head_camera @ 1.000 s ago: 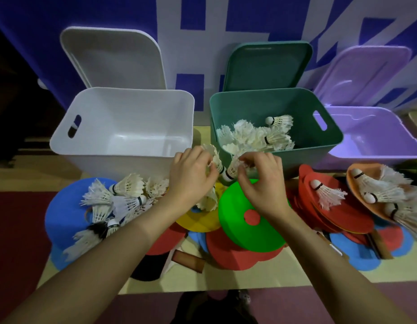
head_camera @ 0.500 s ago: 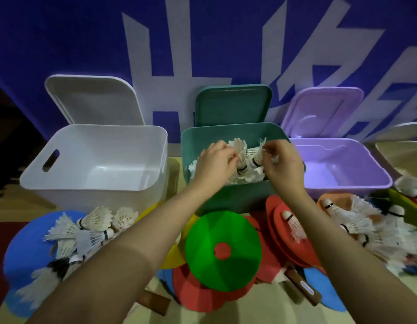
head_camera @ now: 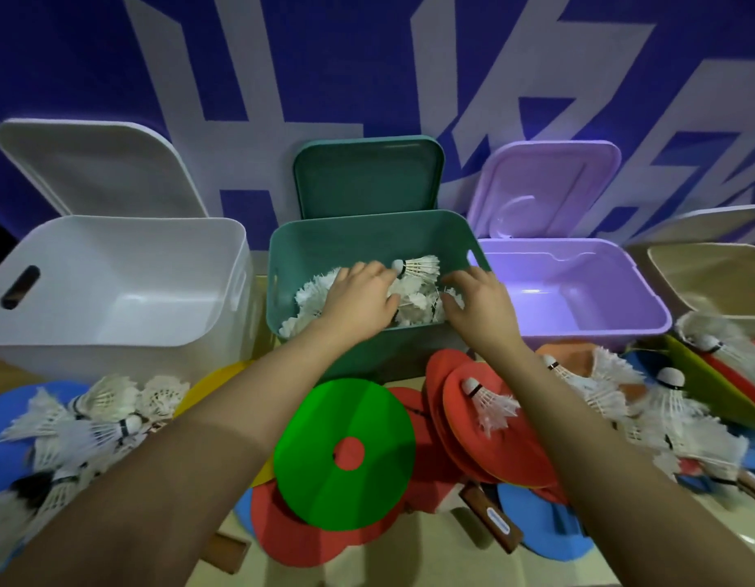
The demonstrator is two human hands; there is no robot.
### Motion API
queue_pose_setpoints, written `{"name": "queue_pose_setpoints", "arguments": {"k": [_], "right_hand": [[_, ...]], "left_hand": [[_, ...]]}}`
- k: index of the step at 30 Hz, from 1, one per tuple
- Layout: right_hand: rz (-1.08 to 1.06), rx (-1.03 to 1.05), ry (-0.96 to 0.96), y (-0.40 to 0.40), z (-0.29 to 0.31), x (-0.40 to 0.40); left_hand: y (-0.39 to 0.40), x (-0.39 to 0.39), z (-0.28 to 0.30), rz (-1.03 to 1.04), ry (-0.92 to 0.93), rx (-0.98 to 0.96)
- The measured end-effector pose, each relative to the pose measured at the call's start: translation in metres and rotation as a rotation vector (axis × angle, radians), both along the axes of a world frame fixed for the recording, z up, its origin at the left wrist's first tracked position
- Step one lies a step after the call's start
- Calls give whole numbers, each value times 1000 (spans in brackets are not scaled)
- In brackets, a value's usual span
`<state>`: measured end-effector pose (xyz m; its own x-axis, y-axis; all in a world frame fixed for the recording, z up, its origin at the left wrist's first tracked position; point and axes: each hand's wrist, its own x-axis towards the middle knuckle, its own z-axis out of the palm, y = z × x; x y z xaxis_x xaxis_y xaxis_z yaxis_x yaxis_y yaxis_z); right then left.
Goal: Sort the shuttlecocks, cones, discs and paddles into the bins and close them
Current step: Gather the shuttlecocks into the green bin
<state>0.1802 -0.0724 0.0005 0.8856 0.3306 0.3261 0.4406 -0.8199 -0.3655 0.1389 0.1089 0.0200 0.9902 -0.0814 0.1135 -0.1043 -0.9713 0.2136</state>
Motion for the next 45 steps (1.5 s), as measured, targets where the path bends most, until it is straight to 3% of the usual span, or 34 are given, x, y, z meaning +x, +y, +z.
{"name": "queue_pose_setpoints", "arguments": {"k": [6,15,20,25,31,38,45], "right_hand": [[21,186,-155,-17,33,-41],[-55,127,-98,-90,31,-86],[-96,-89,15,-150,8,-79],[-87,-432,295,-193,-19,-58],[31,-596,276,-212,-41,-35],[72,-515,252,-205,-55,-24],[170,-79,153,-206,-34,-21]], "left_hand": [[-17,-19,34,-147,-193,-28],[-70,-45,40,-331,-139,-74],[-112,-48,11,-372,9,-41],[-150,-47,-28,-306,206,67],[-179,-57,-78,-98,349,130],[-195,-59,-90,77,36,29],[-179,-55,-67,133,-122,-23]]}}
